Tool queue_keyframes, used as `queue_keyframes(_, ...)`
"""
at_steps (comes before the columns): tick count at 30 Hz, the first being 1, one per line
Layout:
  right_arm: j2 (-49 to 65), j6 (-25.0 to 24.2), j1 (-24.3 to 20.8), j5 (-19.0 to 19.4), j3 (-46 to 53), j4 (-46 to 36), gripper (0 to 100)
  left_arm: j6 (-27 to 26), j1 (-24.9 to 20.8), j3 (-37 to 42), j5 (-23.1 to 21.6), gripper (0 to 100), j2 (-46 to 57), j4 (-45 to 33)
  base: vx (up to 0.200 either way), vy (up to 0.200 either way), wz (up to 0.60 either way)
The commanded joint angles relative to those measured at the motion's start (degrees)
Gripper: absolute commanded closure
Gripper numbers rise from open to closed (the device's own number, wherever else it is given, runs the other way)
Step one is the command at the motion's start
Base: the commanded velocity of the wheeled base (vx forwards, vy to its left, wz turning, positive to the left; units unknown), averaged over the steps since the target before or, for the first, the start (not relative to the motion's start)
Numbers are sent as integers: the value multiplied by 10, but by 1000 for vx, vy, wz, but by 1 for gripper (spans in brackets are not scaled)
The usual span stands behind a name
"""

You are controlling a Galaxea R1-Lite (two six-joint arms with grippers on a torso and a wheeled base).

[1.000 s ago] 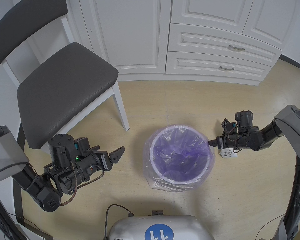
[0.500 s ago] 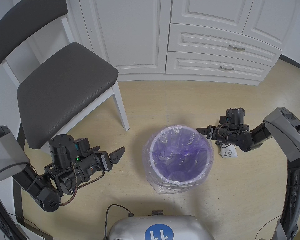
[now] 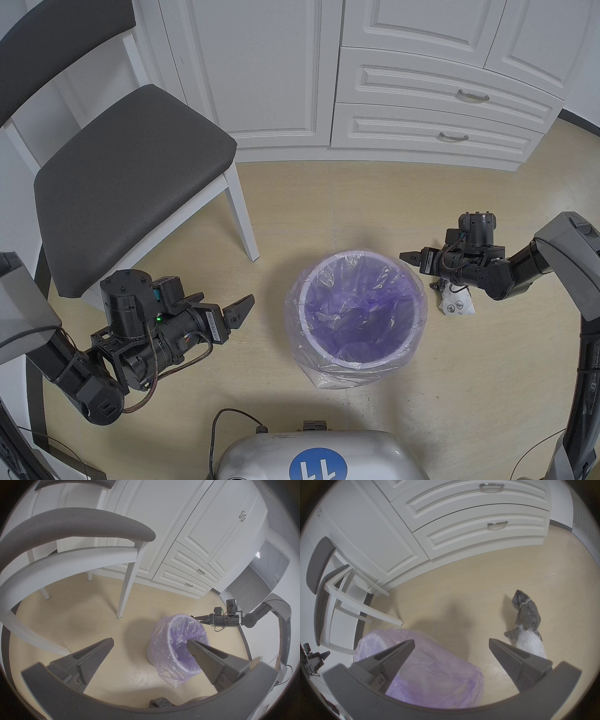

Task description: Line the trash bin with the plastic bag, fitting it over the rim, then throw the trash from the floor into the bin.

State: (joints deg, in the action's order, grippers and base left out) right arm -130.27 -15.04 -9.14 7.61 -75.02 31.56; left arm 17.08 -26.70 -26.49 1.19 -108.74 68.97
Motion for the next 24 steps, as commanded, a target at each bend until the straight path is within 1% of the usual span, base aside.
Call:
queue_keyframes(1,32,5,6,-9,15,-4,0,1,-1,-3,0,0,-6,0,0,0,0)
queue_keyframes(6,50,10,9,-11,31,-4,0,0,-1,-4,1,0,-10,0,0,0,0)
queue_keyframes(13,85,49,14,-12,73,-3,0,-8,-9,1,7,0,-24,1,0,0,0)
queue_keyframes(18,86,79,19,-28,82,-2,0,-13,-9,0,7,0,-47,36,0,0,0)
queue_keyframes(19,86,79,19,-28,82,-2,0,-13,-9,0,7,0,-47,36,0,0,0)
queue_keyframes(20,86,92,19,-40,86,0,0,-43,-4,-1,6,0,-61,49,0,0,0)
queue_keyframes(22,88,101,20,-44,91,3,0,-95,9,-1,-1,0,-70,43,0,0,0)
queue_keyframes(23,91,105,20,-45,95,3,0,-125,19,-1,-15,0,-79,42,0,0,0)
queue_keyframes(24,92,106,20,-45,95,3,0,-142,24,-2,-29,0,-89,42,0,0,0)
